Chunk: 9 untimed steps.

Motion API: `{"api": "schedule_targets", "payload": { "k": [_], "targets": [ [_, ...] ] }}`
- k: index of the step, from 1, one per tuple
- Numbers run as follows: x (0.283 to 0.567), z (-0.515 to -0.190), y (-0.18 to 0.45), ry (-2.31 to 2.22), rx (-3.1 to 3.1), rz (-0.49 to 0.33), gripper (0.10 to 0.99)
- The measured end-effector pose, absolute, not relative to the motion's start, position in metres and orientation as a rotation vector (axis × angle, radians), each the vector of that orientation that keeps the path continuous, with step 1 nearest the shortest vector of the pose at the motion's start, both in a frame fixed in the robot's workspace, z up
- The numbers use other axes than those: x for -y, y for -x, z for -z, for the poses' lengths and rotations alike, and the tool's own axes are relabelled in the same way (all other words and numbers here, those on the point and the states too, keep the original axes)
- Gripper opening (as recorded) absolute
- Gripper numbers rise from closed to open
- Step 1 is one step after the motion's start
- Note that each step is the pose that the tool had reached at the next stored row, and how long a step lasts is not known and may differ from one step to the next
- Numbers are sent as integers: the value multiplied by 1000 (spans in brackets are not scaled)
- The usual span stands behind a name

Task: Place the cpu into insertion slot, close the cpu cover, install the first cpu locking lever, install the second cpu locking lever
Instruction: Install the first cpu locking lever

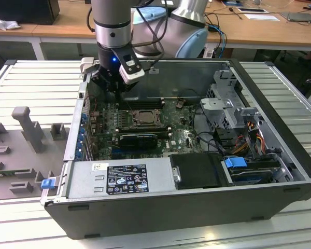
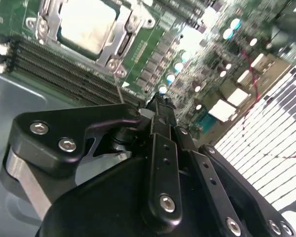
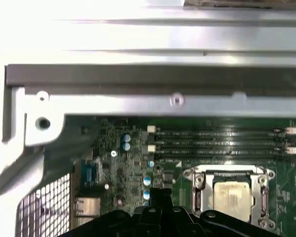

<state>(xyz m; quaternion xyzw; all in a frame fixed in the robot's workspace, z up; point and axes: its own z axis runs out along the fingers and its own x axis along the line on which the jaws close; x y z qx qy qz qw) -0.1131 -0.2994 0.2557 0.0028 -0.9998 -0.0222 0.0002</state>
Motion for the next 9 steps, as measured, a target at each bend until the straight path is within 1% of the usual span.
{"api": "schedule_targets", "payload": {
  "k": [4,9],
  "targets": [
    [289,-254,113,-9,3140,70,106],
    [289,-254,105,-9,3140,70,106]
  ]
}}
